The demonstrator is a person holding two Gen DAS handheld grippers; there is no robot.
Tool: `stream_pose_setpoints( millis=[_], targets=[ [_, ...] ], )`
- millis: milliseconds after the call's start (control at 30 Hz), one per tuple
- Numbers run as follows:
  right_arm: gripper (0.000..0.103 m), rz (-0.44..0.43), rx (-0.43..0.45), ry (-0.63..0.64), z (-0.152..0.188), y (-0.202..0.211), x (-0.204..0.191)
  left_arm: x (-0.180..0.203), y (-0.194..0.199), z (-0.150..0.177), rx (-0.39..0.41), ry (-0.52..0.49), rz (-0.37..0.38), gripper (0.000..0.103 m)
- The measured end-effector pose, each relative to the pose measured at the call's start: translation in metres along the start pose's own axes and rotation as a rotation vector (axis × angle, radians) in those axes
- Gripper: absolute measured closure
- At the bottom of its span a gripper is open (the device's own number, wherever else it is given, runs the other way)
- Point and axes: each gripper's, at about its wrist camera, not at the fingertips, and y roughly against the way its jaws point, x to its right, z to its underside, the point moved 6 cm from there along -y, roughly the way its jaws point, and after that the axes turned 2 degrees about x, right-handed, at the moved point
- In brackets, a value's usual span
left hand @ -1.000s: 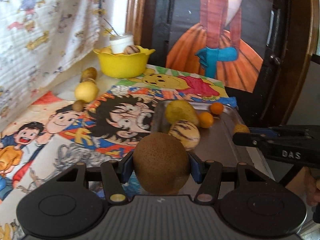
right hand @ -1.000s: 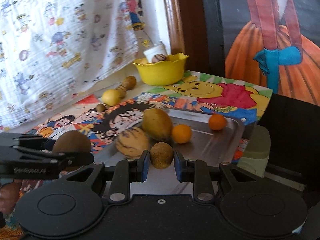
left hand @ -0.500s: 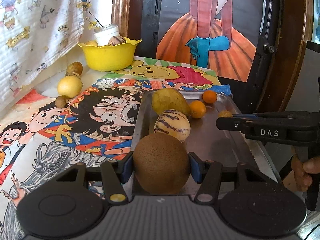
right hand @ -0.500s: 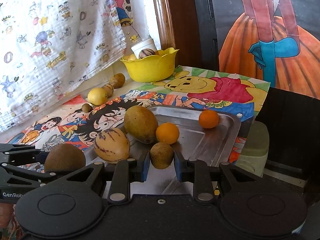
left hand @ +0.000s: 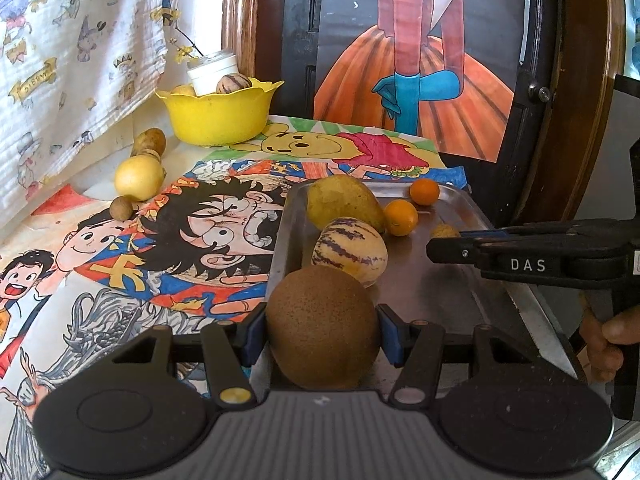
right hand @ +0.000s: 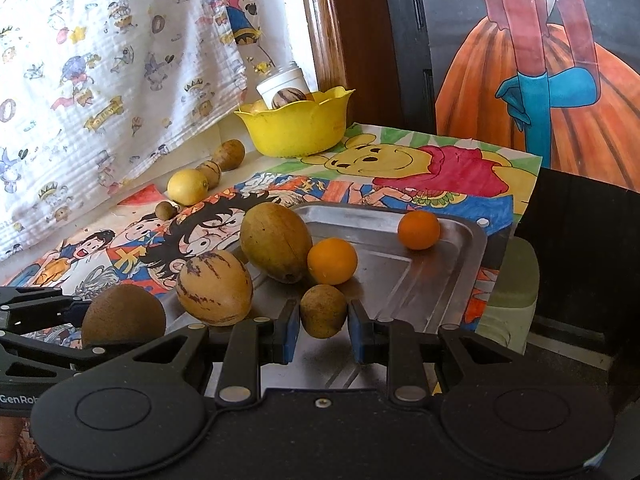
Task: Organize fruits
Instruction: 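Carry the kiwi and small brown fruit onto the metal tray and open both tools, then lift both open tools off the tray back toward the remaining fruits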
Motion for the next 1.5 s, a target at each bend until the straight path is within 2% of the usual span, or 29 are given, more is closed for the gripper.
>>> stream_pose_setpoints(
  millis=[567, 767, 933, 1100, 1267, 1400, 1500],
  targets=[
    [0.072, 0.01, -0.015, 0.005, 0.004, -0.003, -0.001, 0.003, 0.001, 0.003, 0.02, -0.047, -0.031, 0.041],
    [0.069, 0.026, 0.002, 0.004, 0.003, 0.01, -0.001, 0.0, 0.008, -0.001, 0.035, -0.011, -0.02, 0.031],
    [0.059, 0.041, 0.037, 0.0, -0.002, 0.036, -0.004, -0.005, 0.028, -0.003, 0.078, 0.026, -0.04, 0.018],
    [0.033, 0.038, 0.08, -0.021, -0.002, 0.072, -0.012, -0.016, 0.056, -0.003, 0.118, 0.1, -0.077, 0.002],
    [0.021, 0.044, 0.106, -0.013, 0.005, 0.112, -0.032, -0.027, 0.088, 0.004, 0.143, 0.178, -0.096, 0.0],
    [0.008, 0.035, 0.11, 0.009, 0.014, 0.14, -0.054, -0.032, 0.115, 0.015, 0.159, 0.205, -0.099, 0.0],
    [0.003, 0.026, 0.104, 0.019, 0.025, 0.158, -0.071, -0.037, 0.132, 0.029, 0.143, 0.212, -0.113, 0.0]
  ],
)
